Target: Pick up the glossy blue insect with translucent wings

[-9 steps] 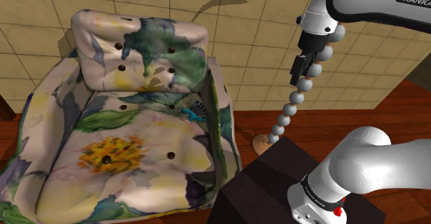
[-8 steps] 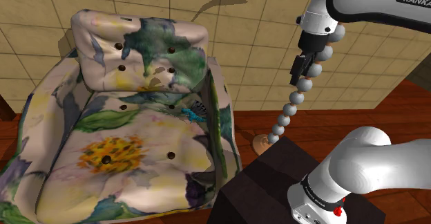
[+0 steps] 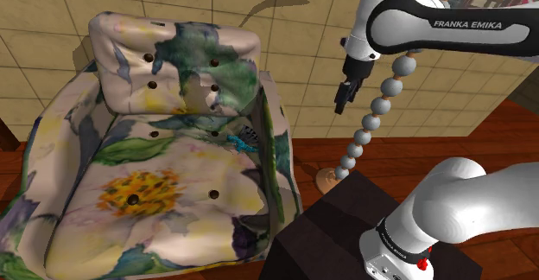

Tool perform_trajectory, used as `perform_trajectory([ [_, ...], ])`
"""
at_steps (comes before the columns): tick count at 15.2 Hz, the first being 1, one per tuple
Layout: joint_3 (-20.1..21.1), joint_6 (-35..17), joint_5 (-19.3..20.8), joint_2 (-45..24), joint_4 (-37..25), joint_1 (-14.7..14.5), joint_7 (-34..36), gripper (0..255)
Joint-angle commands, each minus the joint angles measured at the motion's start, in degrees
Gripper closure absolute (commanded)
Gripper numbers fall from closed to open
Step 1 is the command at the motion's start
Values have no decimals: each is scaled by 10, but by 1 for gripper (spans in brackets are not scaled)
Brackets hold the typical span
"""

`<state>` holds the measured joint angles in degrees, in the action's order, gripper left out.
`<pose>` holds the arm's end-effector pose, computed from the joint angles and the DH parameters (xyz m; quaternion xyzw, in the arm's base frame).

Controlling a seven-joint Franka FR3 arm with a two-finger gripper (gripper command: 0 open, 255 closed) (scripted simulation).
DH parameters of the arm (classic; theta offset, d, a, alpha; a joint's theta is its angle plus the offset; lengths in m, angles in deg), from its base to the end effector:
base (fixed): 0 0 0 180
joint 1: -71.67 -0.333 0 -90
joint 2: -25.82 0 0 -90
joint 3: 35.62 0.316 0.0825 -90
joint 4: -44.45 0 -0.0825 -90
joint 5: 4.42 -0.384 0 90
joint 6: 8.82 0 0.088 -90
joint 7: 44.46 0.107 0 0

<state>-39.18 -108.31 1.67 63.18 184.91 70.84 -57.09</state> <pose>0.3471 -0.0287 0.5149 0.9936 0.1035 -0.0357 0.0290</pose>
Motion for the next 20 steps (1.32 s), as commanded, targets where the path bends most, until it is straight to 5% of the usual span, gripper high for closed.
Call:
perform_trajectory([
  [1, -3, -44, -2, -30, 4, -6, -9, 0],
  [10, -14, -225, -18, -199, -17, -35, -57, 0],
  [20, -8, -372, -59, -405, -113, -60, -123, 0],
])
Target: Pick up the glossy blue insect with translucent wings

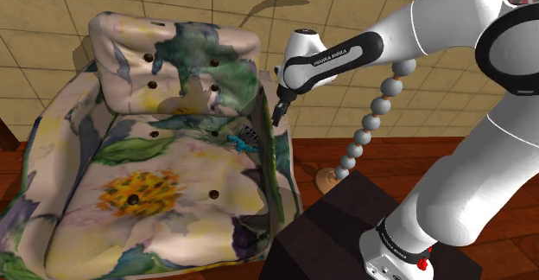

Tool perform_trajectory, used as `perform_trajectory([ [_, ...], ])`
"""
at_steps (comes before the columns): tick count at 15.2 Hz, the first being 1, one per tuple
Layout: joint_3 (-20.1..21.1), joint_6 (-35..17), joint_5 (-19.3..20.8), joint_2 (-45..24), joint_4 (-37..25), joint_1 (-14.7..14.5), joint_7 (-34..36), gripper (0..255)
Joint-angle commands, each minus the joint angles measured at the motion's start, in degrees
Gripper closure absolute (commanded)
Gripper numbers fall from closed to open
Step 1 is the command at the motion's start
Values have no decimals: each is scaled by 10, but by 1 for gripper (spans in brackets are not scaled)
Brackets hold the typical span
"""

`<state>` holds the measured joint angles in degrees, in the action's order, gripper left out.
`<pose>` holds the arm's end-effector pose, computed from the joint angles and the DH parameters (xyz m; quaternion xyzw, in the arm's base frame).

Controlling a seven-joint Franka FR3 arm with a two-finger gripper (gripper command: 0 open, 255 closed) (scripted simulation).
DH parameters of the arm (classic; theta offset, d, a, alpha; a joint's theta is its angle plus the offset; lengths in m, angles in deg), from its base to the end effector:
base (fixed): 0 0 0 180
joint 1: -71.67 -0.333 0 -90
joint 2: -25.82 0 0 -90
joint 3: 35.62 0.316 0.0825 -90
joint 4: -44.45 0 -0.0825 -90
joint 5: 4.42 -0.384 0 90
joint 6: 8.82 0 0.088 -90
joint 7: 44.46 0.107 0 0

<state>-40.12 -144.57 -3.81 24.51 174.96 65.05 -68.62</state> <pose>0.5257 0.0194 0.3518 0.9724 0.2308 0.0328 0.0112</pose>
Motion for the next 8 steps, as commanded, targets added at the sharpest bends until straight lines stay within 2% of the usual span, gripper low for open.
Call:
perform_trajectory([
  [1, 4, -20, -9, -39, -27, -3, -14, 0],
  [8, 26, -75, -34, -181, -139, -8, -57, 0],
])
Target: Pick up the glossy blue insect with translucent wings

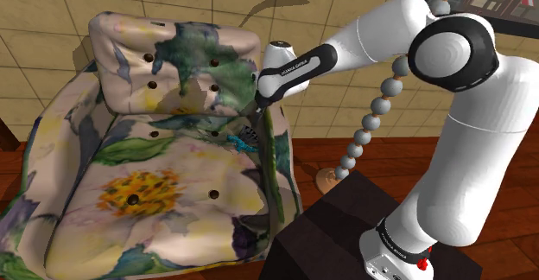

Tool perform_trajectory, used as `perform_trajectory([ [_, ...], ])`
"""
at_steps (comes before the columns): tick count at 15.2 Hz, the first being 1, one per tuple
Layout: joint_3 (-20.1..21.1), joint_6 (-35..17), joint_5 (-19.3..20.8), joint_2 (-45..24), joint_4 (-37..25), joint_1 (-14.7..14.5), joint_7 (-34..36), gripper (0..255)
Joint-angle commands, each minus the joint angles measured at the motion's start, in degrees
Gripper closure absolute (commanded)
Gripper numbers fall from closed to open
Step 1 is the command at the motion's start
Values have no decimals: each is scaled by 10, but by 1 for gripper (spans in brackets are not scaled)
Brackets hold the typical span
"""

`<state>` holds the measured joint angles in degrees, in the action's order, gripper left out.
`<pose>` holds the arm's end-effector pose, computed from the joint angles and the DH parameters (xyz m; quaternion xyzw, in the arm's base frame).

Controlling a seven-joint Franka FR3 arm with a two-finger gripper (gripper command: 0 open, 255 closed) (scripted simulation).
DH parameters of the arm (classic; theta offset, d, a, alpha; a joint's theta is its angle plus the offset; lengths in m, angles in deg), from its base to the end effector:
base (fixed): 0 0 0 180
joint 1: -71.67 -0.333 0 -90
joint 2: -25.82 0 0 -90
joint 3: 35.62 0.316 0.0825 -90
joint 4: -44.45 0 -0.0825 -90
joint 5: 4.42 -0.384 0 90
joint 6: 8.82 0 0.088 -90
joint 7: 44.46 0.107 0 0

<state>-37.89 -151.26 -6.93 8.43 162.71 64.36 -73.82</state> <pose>0.5983 0.0532 0.2973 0.9580 0.2805 0.0599 0.0042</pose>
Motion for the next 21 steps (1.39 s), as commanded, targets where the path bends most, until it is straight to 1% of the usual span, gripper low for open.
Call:
perform_trajectory([
  [1, 7, -13, -5, -40, -35, -1, -10, 0],
  [4, 18, -24, -8, -101, -95, -3, -24, 0],
  [5, 20, -25, -9, -109, -104, -3, -26, 0],
  [12, 22, -64, -11, -148, -104, -2, -29, 0],
  [14, 22, -67, -11, -151, -104, -2, -29, 0],
  [15, 22, -68, -11, -149, -101, -2, -29, 255],
  [21, 22, -68, -11, -150, -101, -2, -29, 255],
])
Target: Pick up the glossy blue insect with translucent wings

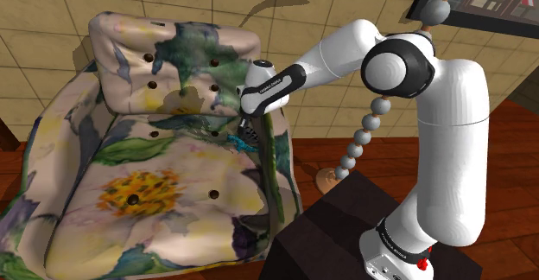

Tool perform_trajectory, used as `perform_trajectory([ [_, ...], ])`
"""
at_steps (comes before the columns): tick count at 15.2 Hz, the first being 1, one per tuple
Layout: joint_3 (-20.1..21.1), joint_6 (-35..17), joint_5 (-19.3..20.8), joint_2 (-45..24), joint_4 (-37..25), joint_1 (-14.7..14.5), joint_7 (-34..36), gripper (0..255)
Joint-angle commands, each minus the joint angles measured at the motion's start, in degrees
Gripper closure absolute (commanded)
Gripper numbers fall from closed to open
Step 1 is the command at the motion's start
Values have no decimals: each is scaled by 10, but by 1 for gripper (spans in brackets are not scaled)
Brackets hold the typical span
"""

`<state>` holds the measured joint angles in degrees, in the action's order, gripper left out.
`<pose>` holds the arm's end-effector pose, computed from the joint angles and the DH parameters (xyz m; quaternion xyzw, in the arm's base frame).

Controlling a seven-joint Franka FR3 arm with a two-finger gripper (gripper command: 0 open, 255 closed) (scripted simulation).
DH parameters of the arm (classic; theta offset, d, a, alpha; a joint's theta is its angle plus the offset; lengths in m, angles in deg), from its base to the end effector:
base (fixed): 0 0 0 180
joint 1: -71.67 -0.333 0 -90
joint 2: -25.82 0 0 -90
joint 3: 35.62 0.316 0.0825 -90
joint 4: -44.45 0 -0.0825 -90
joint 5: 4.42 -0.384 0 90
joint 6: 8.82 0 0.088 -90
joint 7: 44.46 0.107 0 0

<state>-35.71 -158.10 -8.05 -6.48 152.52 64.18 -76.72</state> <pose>0.6453 0.0825 0.2208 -0.9461 -0.3138 -0.0797 0.0007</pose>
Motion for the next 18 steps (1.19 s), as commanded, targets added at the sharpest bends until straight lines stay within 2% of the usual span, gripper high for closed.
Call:
perform_trajectory([
  [1, 0, 0, 0, -1, 0, 0, 0, 255],
  [18, -3, 87, 5, 76, -9, -2, 6, 255],
])
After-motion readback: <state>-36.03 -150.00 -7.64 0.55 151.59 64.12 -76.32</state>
